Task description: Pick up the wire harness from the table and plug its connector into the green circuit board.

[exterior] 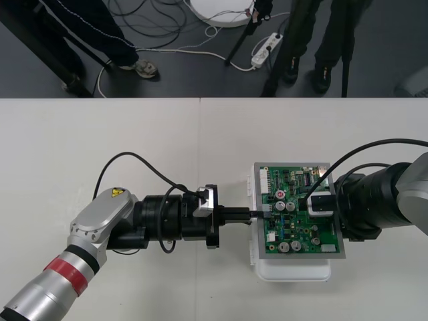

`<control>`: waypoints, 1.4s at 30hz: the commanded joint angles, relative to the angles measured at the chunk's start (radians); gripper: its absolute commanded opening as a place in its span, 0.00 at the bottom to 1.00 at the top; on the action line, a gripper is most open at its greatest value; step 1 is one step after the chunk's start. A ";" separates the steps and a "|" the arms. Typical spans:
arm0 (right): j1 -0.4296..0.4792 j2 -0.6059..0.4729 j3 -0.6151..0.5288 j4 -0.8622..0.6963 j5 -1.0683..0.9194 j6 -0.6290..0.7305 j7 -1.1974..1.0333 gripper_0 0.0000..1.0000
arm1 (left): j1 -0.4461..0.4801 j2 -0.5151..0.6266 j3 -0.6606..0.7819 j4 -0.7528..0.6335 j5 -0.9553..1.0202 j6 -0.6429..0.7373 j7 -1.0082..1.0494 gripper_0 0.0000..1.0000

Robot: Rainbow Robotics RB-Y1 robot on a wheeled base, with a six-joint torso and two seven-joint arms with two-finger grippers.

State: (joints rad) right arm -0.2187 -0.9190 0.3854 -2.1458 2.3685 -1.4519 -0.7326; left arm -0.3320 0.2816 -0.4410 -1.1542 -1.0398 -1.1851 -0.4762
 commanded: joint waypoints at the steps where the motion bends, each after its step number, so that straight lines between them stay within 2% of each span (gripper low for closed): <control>1: -0.004 0.031 0.010 -0.019 -0.015 0.019 0.030 1.00 | -0.013 0.008 -0.028 -0.041 0.003 -0.002 -0.079 0.00; 28: -0.002 0.031 0.010 -0.020 -0.025 0.021 0.030 1.00 | -0.007 0.073 -0.007 -0.061 0.017 -0.024 -0.073 0.00; 42: -0.004 0.032 0.010 -0.020 -0.026 0.021 0.030 1.00 | 0.019 0.125 0.062 -0.061 0.021 -0.119 -0.067 0.00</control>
State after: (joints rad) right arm -0.2187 -0.9185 0.3854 -2.1458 2.3653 -1.4511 -0.7326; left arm -0.3288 0.3711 -0.4287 -1.1781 -1.0350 -1.2068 -0.4764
